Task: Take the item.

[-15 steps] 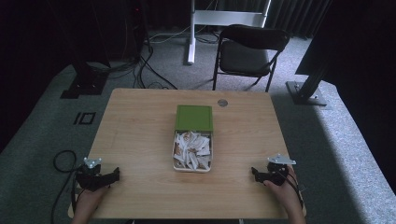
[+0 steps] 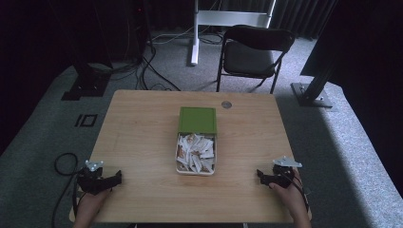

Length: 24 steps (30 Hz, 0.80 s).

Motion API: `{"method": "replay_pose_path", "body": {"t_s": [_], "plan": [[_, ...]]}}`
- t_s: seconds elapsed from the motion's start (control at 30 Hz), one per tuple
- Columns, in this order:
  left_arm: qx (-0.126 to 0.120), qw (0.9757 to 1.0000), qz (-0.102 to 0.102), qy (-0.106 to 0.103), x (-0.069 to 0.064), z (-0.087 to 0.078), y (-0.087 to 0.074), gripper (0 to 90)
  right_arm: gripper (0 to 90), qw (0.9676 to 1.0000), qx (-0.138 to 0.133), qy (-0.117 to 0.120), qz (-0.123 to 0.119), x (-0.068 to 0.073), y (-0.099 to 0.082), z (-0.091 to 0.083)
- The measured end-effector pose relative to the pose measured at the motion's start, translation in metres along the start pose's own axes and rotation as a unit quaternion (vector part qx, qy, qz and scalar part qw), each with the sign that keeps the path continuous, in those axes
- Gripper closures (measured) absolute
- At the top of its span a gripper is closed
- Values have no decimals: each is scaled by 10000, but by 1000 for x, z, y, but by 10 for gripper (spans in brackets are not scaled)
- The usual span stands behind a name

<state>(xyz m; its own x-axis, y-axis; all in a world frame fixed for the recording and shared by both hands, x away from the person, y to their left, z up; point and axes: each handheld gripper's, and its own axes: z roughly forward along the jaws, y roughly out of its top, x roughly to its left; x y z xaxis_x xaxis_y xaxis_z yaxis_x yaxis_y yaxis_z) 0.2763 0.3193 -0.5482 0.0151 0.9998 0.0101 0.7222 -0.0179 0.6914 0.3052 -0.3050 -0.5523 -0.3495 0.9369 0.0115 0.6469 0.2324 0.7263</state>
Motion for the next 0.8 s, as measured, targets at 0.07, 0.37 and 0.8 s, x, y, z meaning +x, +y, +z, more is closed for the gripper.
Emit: {"method": "replay_pose_path", "body": {"t_s": [0.07, 0.37, 0.8], "plan": [[2, 10000, 2, 0, 0, 0, 0, 16, 181, 10000, 57, 6, 51, -1, 2, -1], [-6, 10000, -7, -1, 0, 0, 0, 16, 170, 9998, -12, 183, 12, 3, 18, -11], [-7, 10000, -8, -2, 0, 0, 0, 16, 161, 9983, -290, 455, -235, 19, 52, -24]]}}
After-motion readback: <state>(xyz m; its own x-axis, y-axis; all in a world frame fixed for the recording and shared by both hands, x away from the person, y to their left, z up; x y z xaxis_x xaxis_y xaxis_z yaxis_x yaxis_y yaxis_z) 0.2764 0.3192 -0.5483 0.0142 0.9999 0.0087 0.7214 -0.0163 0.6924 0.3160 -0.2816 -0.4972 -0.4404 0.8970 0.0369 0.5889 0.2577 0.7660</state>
